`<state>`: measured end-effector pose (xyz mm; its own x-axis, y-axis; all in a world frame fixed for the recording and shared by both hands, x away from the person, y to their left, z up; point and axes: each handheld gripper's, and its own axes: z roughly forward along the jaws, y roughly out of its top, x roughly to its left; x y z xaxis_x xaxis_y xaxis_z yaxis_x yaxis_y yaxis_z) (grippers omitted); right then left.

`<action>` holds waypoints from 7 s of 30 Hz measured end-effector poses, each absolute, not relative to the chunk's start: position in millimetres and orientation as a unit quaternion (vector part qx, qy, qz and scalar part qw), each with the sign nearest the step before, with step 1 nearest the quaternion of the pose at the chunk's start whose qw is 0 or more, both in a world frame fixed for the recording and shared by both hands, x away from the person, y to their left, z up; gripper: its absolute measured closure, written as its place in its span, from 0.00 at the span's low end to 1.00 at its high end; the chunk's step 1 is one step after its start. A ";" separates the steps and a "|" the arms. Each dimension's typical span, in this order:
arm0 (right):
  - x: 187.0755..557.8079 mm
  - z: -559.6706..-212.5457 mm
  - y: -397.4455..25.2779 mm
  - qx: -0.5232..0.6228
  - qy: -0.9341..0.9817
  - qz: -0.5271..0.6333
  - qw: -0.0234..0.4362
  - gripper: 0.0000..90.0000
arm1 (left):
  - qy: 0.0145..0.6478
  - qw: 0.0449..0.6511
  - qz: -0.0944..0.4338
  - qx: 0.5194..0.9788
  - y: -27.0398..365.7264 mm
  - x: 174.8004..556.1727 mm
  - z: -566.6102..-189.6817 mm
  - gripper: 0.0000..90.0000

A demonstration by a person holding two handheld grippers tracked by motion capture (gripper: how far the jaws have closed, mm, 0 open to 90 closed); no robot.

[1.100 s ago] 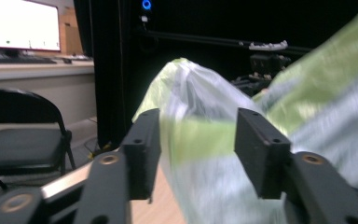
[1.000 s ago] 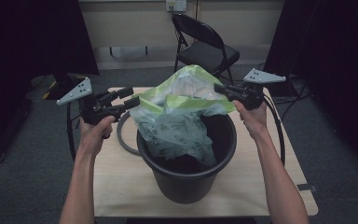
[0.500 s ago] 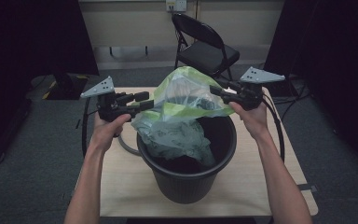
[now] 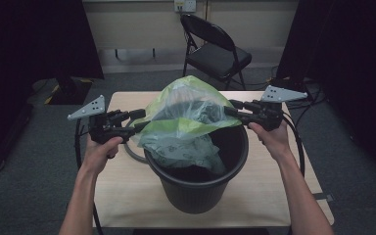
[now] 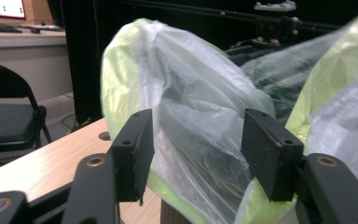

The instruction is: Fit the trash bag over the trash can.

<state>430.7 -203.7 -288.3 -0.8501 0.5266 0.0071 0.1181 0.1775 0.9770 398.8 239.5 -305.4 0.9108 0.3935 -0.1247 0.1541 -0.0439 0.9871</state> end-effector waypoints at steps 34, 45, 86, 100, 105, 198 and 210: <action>471.5 -325.7 -202.8 0.294 0.735 0.575 0.206 1.00 | 0.176 0.685 0.101 0.700 244.2 400.8 -284.1 0.43; 478.7 -311.8 -194.9 0.285 0.729 0.585 0.209 1.00 | 0.211 0.677 0.058 0.703 240.9 439.7 -295.7 0.41; 477.9 -336.1 -186.3 0.275 0.750 0.575 0.178 1.00 | 0.266 0.584 0.076 0.764 221.4 438.9 -338.5 1.00; 468.4 -311.1 -202.6 0.285 0.739 0.570 0.218 0.72 | 0.273 0.625 0.106 0.724 244.1 434.0 -315.7 0.88; 462.9 -287.5 -206.2 0.287 0.721 0.581 0.248 0.70 | 0.253 0.660 0.104 0.700 238.3 436.7 -295.9 0.79; 416.5 -326.3 -244.8 0.278 0.727 0.592 0.208 1.00 | 0.236 0.641 0.123 0.720 246.2 385.9 -308.8 1.00; 426.0 -315.9 -241.6 0.280 0.712 0.605 0.219 0.89 | 0.215 0.681 0.109 0.692 241.4 393.6 -293.1 0.68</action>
<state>426.0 -241.6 -315.9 -0.7475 0.6638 0.0259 0.1325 0.1108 0.9850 393.6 241.4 -293.1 0.8840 0.4455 -0.1419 0.1491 0.0190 0.9886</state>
